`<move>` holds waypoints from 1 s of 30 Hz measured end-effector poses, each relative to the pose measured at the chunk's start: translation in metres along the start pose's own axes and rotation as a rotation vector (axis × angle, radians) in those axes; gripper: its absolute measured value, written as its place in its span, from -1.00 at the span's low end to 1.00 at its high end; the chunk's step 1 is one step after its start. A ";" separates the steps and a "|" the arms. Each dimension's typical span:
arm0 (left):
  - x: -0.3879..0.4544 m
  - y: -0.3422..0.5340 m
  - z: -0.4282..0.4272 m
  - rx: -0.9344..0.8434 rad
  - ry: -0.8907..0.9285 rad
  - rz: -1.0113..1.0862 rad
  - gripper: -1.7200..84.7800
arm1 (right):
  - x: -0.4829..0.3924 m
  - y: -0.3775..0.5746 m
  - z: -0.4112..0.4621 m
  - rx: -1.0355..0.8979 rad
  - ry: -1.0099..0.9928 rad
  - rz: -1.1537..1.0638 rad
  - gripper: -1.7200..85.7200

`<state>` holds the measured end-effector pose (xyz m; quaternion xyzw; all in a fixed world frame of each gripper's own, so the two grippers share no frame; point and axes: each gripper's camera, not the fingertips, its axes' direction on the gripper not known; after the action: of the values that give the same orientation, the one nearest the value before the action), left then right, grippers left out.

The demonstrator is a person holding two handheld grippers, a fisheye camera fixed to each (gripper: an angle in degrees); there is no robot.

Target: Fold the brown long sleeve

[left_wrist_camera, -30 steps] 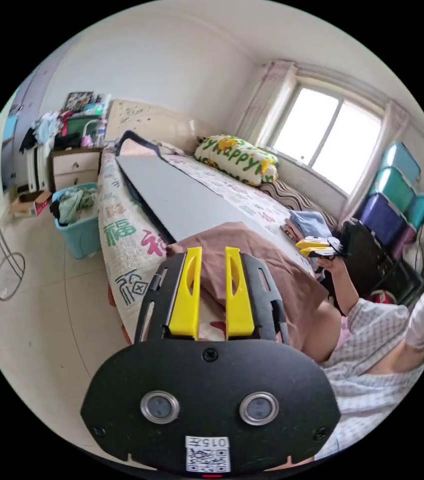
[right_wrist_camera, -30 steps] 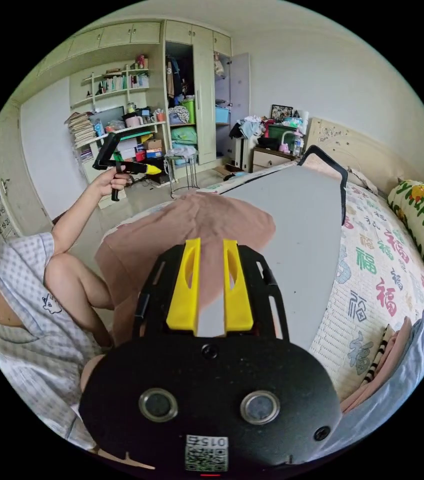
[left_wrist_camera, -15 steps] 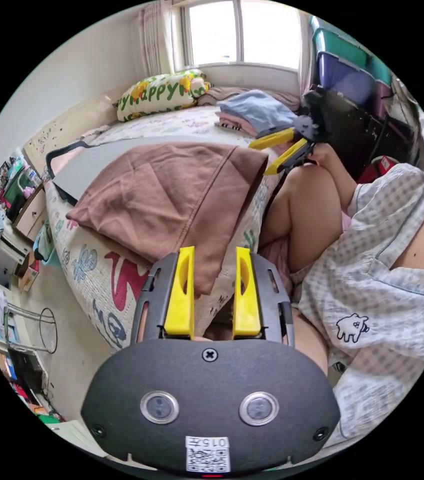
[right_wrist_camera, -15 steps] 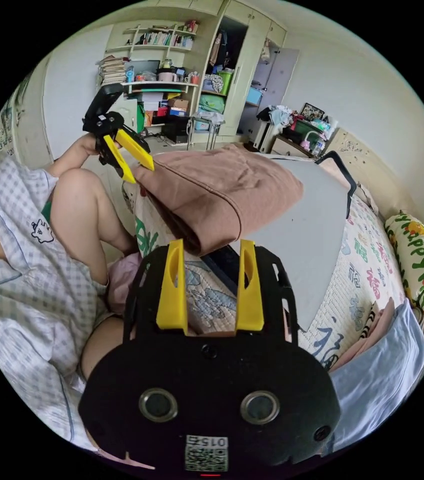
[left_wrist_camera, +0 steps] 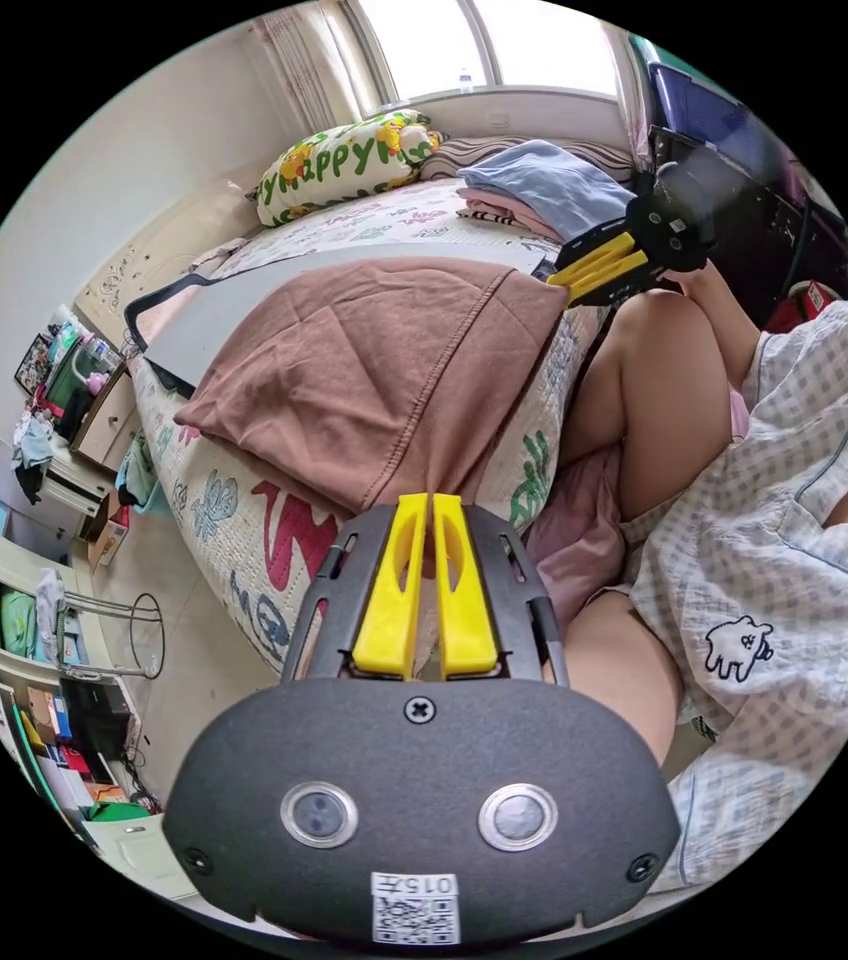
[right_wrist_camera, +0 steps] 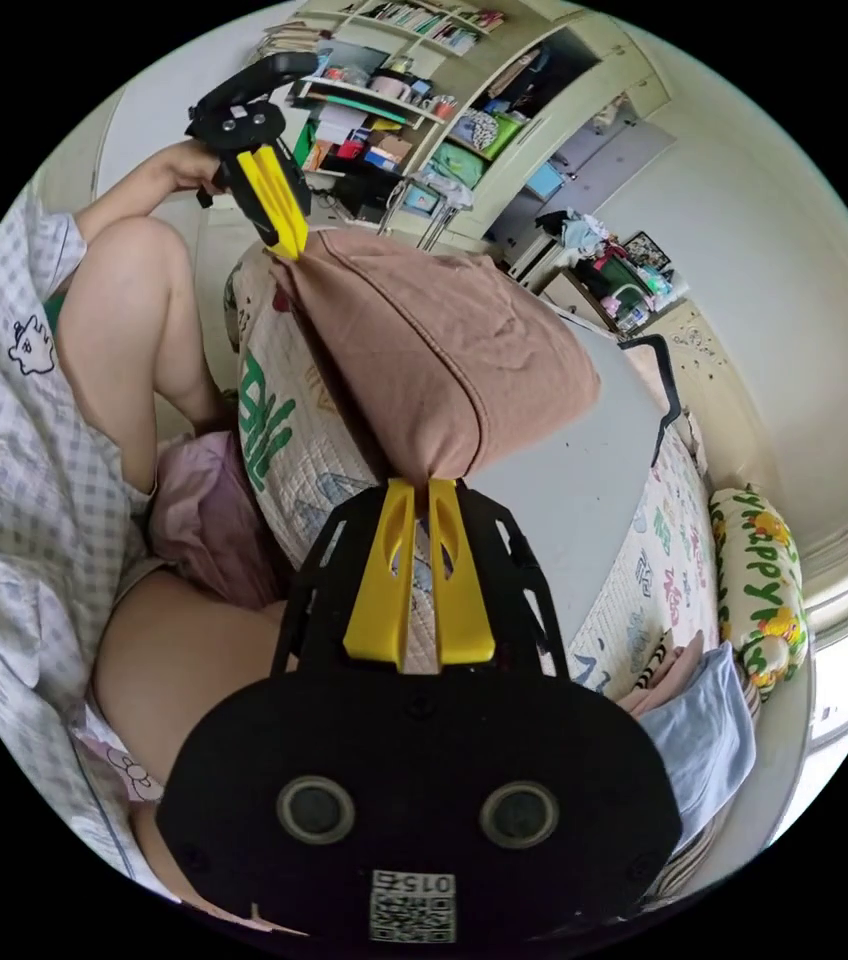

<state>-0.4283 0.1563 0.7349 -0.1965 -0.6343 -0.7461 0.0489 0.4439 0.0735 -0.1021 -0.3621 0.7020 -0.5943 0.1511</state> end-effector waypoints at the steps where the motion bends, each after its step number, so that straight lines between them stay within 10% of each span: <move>1: -0.001 0.001 0.001 -0.008 0.001 0.002 -0.95 | -0.001 -0.003 0.002 -0.026 -0.002 -0.032 -0.95; 19: -0.079 0.054 0.032 0.014 0.217 -0.041 -0.92 | 0.067 0.031 0.034 -0.030 -0.252 0.034 -0.84; 30: -0.278 0.132 0.040 0.495 0.493 -0.511 -0.71 | 0.256 0.090 0.049 0.282 -0.588 0.563 -0.73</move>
<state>-0.1212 0.1208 0.7634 0.1688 -0.7918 -0.5842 0.0582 0.2686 -0.1357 -0.1437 -0.2862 0.6125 -0.4916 0.5488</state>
